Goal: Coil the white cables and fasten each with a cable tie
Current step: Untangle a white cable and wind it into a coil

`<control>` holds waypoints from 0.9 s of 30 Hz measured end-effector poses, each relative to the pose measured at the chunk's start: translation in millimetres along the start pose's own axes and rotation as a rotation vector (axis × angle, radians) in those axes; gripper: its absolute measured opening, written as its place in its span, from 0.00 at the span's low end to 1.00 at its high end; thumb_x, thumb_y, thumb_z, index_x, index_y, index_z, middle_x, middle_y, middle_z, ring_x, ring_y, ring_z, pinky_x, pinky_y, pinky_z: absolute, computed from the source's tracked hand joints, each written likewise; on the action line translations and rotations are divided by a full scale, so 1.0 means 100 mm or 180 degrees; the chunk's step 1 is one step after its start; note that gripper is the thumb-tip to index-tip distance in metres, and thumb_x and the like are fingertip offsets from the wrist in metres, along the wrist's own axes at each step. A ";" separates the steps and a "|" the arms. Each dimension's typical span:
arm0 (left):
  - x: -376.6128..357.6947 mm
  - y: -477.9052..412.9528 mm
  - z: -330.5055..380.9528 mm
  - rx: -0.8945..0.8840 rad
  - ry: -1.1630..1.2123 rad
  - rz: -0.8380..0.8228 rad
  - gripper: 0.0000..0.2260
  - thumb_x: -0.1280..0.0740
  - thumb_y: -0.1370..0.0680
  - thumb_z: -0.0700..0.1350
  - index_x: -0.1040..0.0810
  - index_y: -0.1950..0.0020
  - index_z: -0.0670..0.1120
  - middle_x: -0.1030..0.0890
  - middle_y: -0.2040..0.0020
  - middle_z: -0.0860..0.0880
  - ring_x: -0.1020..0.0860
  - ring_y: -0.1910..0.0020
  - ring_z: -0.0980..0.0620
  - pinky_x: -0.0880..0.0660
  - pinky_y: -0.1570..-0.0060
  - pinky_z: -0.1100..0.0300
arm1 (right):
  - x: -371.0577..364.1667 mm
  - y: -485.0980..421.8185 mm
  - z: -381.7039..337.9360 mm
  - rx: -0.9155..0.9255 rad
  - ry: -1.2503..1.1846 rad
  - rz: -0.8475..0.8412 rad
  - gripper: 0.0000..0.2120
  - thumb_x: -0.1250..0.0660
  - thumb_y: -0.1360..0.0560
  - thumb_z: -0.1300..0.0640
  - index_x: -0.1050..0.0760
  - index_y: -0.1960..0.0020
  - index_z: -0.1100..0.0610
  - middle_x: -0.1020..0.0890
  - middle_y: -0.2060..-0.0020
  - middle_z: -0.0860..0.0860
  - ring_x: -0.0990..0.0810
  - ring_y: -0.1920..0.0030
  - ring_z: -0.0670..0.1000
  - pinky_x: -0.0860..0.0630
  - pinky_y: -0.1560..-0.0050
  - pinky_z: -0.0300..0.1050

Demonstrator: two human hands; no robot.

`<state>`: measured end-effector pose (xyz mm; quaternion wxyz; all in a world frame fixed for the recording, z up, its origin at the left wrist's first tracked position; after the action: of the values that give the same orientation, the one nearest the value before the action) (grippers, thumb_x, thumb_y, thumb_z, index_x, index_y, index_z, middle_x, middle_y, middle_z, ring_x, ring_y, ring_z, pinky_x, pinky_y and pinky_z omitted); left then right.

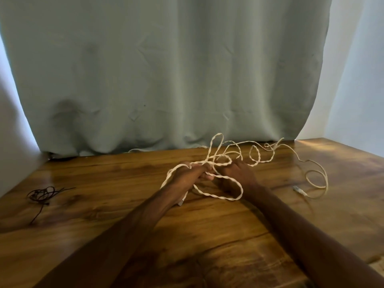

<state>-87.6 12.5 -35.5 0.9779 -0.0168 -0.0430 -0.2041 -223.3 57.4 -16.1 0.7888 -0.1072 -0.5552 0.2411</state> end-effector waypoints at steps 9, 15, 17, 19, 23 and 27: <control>0.09 -0.03 -0.12 0.0374 -0.0010 0.0400 0.15 0.20 0.30 0.55 0.14 0.50 0.47 0.12 0.59 0.48 0.15 0.48 0.44 0.22 0.38 0.41 | 0.13 0.01 -0.22 0.0344 -0.0295 0.0447 0.20 0.41 0.18 0.42 0.17 0.43 0.55 0.13 0.49 0.54 0.16 0.46 0.58 0.23 0.47 0.50; 0.12 -0.07 -0.09 0.0359 -0.0140 0.0205 0.10 0.23 0.28 0.46 0.13 0.51 0.42 0.12 0.59 0.44 0.13 0.54 0.43 0.18 0.42 0.42 | -0.01 0.00 -0.15 0.0409 -0.0189 0.0115 0.22 0.37 0.24 0.40 0.19 0.39 0.53 0.16 0.41 0.53 0.20 0.39 0.56 0.27 0.38 0.54; 0.17 -0.07 -0.08 0.0273 -0.0338 0.0314 0.07 0.24 0.29 0.47 0.12 0.57 0.43 0.12 0.61 0.46 0.14 0.53 0.45 0.18 0.42 0.47 | 0.00 0.00 -0.02 0.0230 -0.0247 0.0220 0.18 0.33 0.26 0.44 0.18 0.42 0.51 0.16 0.44 0.52 0.20 0.40 0.56 0.29 0.39 0.54; 0.26 -0.06 -0.07 0.0202 -0.0432 0.0414 0.07 0.25 0.28 0.47 0.12 0.59 0.44 0.13 0.62 0.48 0.14 0.52 0.48 0.19 0.43 0.50 | 0.00 0.05 0.22 -0.0146 -0.0419 0.0343 0.13 0.34 0.27 0.47 0.17 0.47 0.50 0.15 0.48 0.50 0.20 0.42 0.56 0.32 0.41 0.52; 0.49 -0.12 -0.08 0.0184 -0.0397 0.0625 0.09 0.24 0.29 0.51 0.12 0.56 0.46 0.12 0.60 0.48 0.14 0.51 0.47 0.18 0.44 0.51 | -0.11 0.27 0.76 -0.1005 -0.0600 0.0348 0.10 0.34 0.24 0.44 0.18 0.53 0.48 0.16 0.52 0.45 0.21 0.44 0.53 0.33 0.41 0.53; 0.59 -0.14 -0.09 0.0108 -0.0311 0.0801 0.15 0.21 0.33 0.55 0.15 0.53 0.47 0.13 0.57 0.48 0.15 0.52 0.48 0.18 0.44 0.50 | -0.25 0.27 0.81 -0.1216 -0.0704 -0.0052 0.18 0.35 0.21 0.41 0.21 0.38 0.51 0.22 0.33 0.52 0.29 0.29 0.57 0.41 0.27 0.58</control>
<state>-38.8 -24.6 -38.6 0.9926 -0.0155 -0.0916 -0.0780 -312.4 60.5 -18.8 0.6903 -0.2231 -0.6748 0.1355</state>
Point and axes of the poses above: each hand's wrist, its own y-axis away from the middle knuckle, its own x-axis out of the back of the hand, z = x × y, the point moved 7 cm from there along -y, towards the middle knuckle
